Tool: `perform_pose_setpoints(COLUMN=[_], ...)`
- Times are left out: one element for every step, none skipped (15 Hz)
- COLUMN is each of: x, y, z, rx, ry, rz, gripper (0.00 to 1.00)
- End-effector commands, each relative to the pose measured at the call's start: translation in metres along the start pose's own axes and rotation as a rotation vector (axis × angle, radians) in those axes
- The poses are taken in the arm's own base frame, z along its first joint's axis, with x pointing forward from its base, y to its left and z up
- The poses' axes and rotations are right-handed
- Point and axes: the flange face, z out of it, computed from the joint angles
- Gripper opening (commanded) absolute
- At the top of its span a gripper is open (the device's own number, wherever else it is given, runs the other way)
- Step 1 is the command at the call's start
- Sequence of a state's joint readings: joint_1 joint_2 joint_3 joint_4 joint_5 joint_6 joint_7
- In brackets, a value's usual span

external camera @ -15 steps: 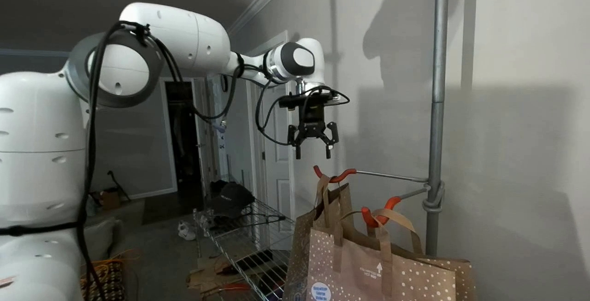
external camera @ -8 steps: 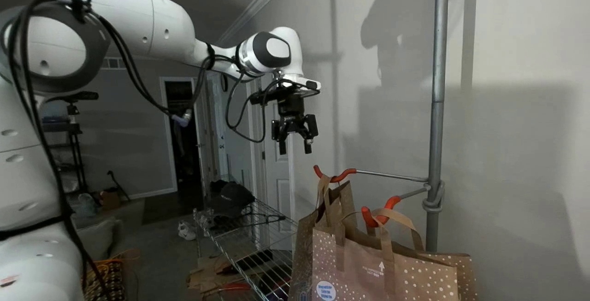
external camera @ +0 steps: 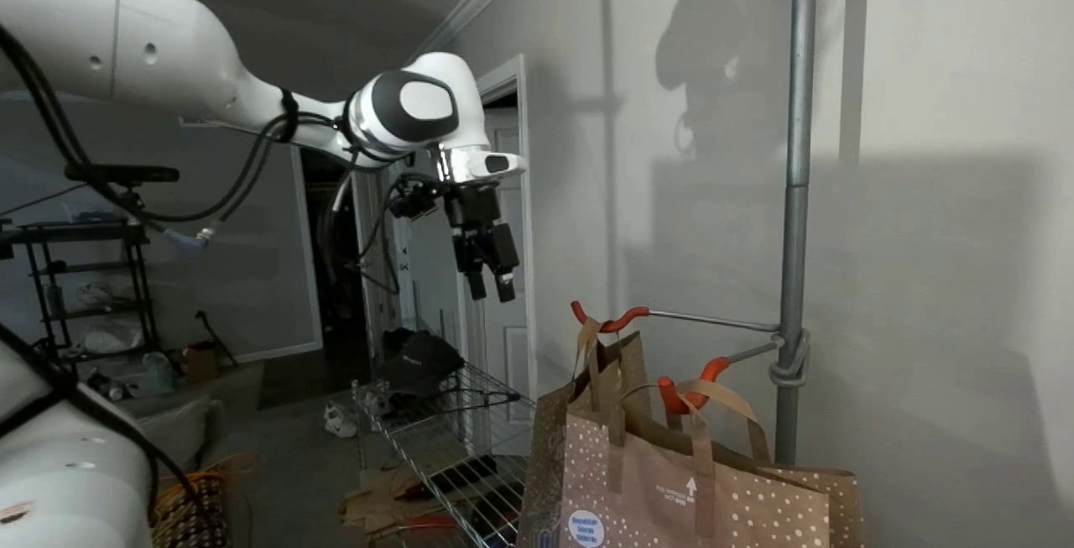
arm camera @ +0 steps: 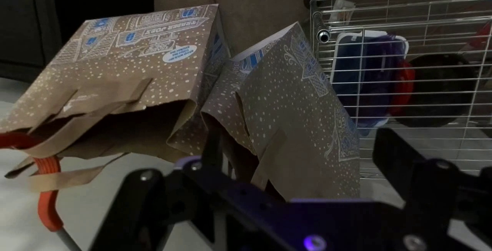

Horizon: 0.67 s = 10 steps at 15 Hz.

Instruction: Hang the paper bags on the stand.

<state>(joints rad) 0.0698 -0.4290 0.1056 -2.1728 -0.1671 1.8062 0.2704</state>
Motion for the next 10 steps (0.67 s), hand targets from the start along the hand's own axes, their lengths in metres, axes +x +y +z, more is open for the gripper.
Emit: perform_pose_setpoints(x=[-0.042, -0.048, -0.053, -0.056, -0.059, -0.06, -0.062, -0.055, -0.057, -0.057], y=[0.002, 0.002, 0.003, 0.004, 0.006, 0.009, 0.011, 0.006, 0.007, 0.007], z=[0.007, 0.007, 0.006, 0.005, 0.003, 0.001, 0.0, -0.001, -0.003, -0.003], rx=[-0.043, -0.054, -0.064, -0.076, -0.086, -0.087, -0.088, -0.067, -0.068, -0.068], ry=[0.083, 0.098, 0.111, 0.125, 0.135, 0.145, 0.149, 0.108, 0.113, 0.113], rz=[0.094, 0.109, 0.126, 0.146, 0.163, 0.186, 0.204, 0.161, 0.167, 0.166], gripper=[1.0, 1.0, 1.0, 1.0, 1.0, 1.0, 1.0, 1.0, 1.0, 1.0])
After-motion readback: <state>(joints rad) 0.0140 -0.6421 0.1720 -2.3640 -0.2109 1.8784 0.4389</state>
